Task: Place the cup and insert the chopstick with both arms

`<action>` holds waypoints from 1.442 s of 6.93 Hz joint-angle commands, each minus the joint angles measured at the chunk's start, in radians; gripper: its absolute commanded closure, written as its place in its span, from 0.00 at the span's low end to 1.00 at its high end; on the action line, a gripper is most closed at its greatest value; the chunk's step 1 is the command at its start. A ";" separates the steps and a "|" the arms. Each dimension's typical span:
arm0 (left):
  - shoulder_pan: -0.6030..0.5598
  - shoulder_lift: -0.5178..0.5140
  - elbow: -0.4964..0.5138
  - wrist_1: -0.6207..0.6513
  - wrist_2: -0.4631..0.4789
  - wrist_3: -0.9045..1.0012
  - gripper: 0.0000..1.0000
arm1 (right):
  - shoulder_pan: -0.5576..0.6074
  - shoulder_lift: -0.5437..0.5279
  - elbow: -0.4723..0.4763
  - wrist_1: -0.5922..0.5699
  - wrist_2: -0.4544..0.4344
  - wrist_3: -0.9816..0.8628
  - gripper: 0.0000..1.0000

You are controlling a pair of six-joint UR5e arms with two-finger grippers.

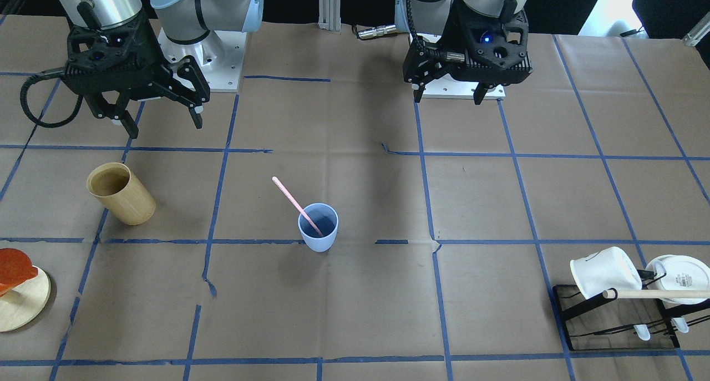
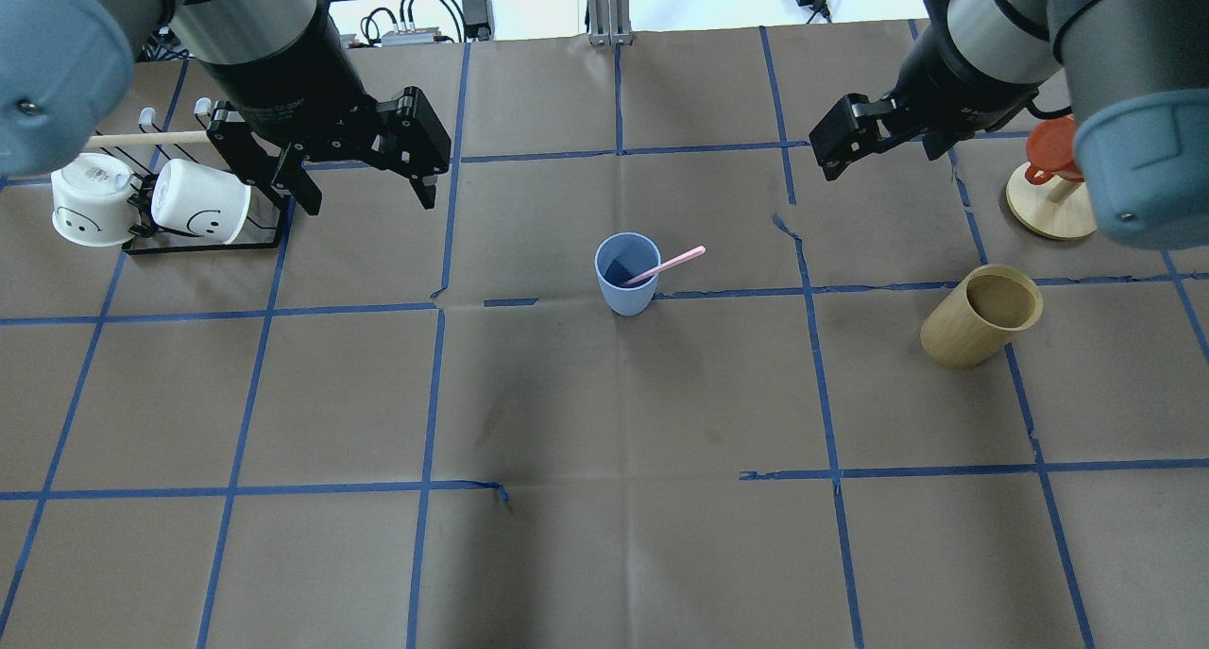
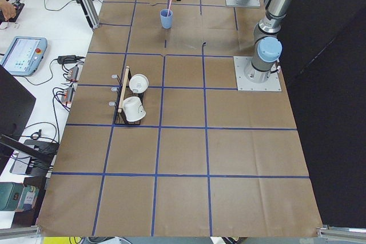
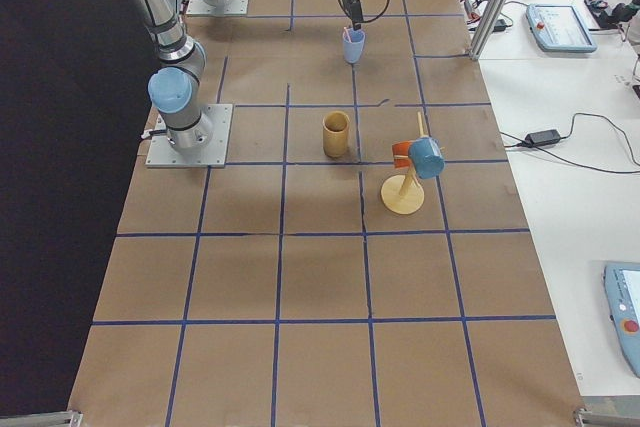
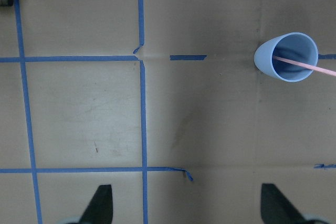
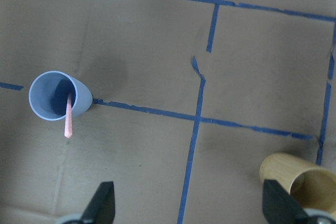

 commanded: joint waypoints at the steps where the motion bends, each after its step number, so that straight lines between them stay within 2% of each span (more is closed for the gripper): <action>1: 0.000 0.000 0.001 0.000 0.000 0.000 0.00 | 0.000 -0.006 -0.036 0.121 -0.009 0.143 0.00; 3: 0.002 0.000 0.001 0.000 0.000 0.000 0.00 | 0.026 -0.003 -0.074 0.198 -0.009 0.201 0.00; 6: 0.002 0.000 0.001 0.000 0.000 0.002 0.00 | 0.030 -0.002 -0.066 0.203 -0.014 0.208 0.00; 8: 0.002 0.000 0.001 0.000 0.000 0.002 0.00 | 0.030 0.000 -0.066 0.200 -0.078 0.208 0.00; 10: 0.002 0.000 0.001 0.000 0.000 0.002 0.00 | 0.030 0.000 -0.065 0.200 -0.069 0.223 0.00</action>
